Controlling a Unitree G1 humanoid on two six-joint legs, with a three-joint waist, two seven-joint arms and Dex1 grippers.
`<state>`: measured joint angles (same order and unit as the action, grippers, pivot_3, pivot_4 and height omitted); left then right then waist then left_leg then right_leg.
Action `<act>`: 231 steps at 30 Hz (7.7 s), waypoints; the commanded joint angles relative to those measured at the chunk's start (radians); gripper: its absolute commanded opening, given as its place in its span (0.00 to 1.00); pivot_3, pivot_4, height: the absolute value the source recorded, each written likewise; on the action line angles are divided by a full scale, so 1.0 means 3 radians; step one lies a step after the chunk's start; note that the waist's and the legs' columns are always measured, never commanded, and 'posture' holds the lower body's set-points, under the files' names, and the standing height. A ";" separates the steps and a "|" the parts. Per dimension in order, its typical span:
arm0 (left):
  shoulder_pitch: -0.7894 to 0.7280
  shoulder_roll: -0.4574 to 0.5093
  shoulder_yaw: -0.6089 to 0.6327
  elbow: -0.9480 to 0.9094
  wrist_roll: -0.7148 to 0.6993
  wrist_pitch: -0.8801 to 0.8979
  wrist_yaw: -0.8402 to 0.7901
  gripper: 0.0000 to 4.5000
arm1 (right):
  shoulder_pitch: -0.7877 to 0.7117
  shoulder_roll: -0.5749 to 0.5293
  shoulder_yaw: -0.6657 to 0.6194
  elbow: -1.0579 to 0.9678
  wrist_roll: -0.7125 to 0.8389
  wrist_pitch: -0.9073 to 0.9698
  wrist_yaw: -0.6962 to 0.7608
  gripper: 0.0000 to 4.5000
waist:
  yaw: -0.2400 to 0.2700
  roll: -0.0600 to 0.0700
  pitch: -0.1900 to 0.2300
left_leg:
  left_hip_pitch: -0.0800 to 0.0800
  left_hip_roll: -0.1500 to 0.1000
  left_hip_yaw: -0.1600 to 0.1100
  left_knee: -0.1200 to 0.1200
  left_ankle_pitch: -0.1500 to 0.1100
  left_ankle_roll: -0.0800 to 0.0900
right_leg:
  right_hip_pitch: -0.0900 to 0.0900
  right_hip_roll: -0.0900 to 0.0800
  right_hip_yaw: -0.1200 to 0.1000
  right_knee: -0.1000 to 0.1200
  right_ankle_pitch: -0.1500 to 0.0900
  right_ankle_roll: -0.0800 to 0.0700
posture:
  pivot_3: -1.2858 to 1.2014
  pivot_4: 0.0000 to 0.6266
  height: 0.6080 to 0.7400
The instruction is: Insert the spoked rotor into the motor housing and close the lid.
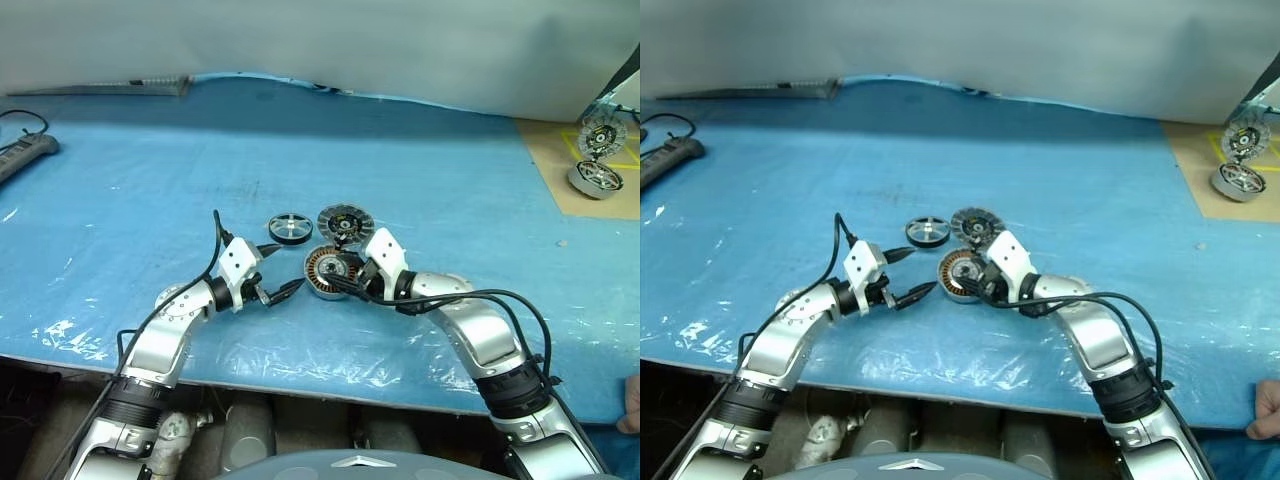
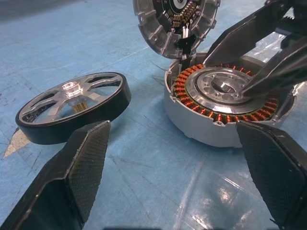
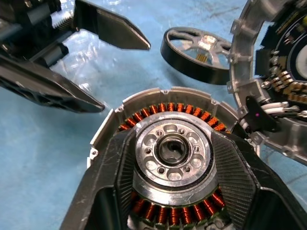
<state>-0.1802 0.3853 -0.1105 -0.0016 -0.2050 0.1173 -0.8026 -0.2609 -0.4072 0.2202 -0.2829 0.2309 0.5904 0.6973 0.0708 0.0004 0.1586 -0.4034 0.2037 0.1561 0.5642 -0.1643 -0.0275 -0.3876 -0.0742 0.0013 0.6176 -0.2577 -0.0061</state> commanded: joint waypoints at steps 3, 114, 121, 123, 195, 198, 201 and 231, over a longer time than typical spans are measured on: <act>0.0000 -0.0008 0.0008 -0.0078 -0.0038 -0.0049 -0.0004 1.00 | -0.0019 -0.0017 -0.0189 -0.0360 0.0224 0.0235 -0.0047 0.36 | -0.0002 0.0000 0.0000 | 0.0002 0.0000 0.0000 0.0000 0.0000 0.0000 | 0.0000 0.0000 0.0000 0.0001 0.0000 0.0000 | 0.52 0.24 1.00; -0.3439 0.0291 -0.0296 0.3507 0.0593 0.0769 -0.1679 1.00 | 0.0806 0.0183 -0.0311 0.0041 0.0009 -0.1131 -0.0310 0.01 | 0.0091 -0.0012 0.0008 | -0.0007 -0.0019 -0.0009 -0.0001 0.0001 0.0000 | -0.0001 -0.0006 -0.0007 0.0001 0.0000 -0.0001 | 0.52 0.24 1.00; -0.3773 0.0096 -0.0316 0.3849 0.0768 0.0847 -0.1704 1.00 | 0.0781 0.0239 -0.0302 0.0076 -0.0005 -0.1143 -0.0330 0.01 | 0.0094 -0.0017 0.0010 | -0.0008 -0.0019 -0.0011 -0.0001 0.0001 0.0000 | 0.0000 -0.0006 -0.0009 0.0000 0.0000 -0.0001 | 0.52 0.24 1.00; -0.3846 0.0060 -0.0356 0.3927 0.0850 0.0859 -0.1732 1.00 | 0.0776 0.0260 -0.0307 0.0076 -0.0005 -0.1138 -0.0341 0.01 | 0.0093 -0.0017 0.0010 | -0.0008 -0.0019 -0.0012 -0.0001 0.0001 0.0000 | 0.0001 -0.0006 -0.0010 -0.0001 0.0000 -0.0001 | 0.52 0.24 1.00; -0.4204 -0.0745 -0.0750 0.4502 0.1881 0.1469 -0.1363 0.72 | 0.0689 0.0189 -0.0336 -0.0012 0.0127 -0.0765 -0.0406 0.00 | 0.0100 -0.0021 0.0020 | -0.0024 -0.0009 -0.0024 -0.0012 0.0001 0.0002 | 0.0006 -0.0011 -0.0034 -0.0030 0.0001 -0.0001 | 0.52 0.24 1.00; -0.4187 -0.0755 -0.0756 0.4500 0.1890 0.1463 -0.1362 0.72 | 0.0686 0.0199 -0.0337 -0.0012 0.0122 -0.0764 -0.0418 0.00 | 0.0100 -0.0021 0.0021 | -0.0024 -0.0009 -0.0024 -0.0012 0.0001 0.0002 | 0.0006 -0.0011 -0.0034 -0.0030 0.0001 -0.0001 | 0.52 0.24 1.00; -0.4180 -0.0757 -0.0758 0.4498 0.1894 0.1461 -0.1363 0.72 | 0.0685 0.0200 -0.0336 -0.0013 0.0118 -0.0763 -0.0428 0.00 | 0.0100 -0.0021 0.0021 | -0.0024 -0.0009 -0.0024 -0.0012 0.0000 0.0002 | 0.0006 -0.0011 -0.0035 -0.0030 0.0001 -0.0001 | 0.52 0.24 1.00; -0.4121 0.0070 -0.0671 0.4179 0.1749 0.1409 -0.2156 0.40 | 0.0882 0.0210 -0.0489 -0.0157 0.0201 -0.0943 -0.0441 0.00 | 0.0101 -0.0014 0.0042 | -0.0019 -0.0009 -0.0024 -0.0022 0.0001 0.0003 | 0.0011 -0.0013 -0.0037 -0.0037 0.0001 -0.0002 | 0.52 0.24 1.00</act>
<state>-1.4161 0.3761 -0.3146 1.2995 0.3352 0.5434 -1.3971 -0.0123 -0.3423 0.0972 -0.2826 0.2732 0.3343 0.5623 0.1012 -0.0037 0.1711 -0.4089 0.2011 0.1490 0.5575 -0.1641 -0.0266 -0.3843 -0.0781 -0.0098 0.6063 -0.2575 -0.0068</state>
